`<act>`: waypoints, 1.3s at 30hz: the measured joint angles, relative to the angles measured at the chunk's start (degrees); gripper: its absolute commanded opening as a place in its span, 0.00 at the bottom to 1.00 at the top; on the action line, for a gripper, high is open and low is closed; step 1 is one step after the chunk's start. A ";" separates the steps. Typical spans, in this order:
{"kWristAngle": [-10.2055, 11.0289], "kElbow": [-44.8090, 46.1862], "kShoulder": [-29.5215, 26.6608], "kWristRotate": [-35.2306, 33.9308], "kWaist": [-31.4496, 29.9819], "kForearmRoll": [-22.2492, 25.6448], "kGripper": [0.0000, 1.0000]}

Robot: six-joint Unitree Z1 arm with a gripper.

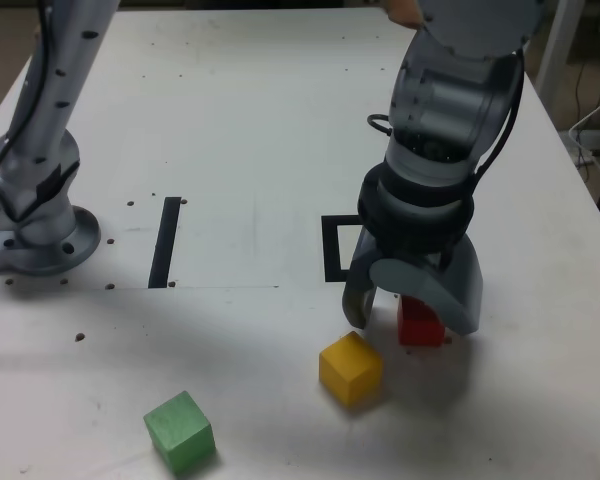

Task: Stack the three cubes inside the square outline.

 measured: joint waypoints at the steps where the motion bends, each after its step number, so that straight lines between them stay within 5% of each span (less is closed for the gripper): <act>1: -0.03 -0.16 0.09 0.18 0.09 0.07 0.84; 10: -0.62 -1.36 1.75 0.79 0.36 -0.34 0.78; 31: -1.12 -3.17 2.44 1.71 0.70 2.32 0.34; 39: -1.97 -3.33 2.43 1.31 0.93 2.28 0.27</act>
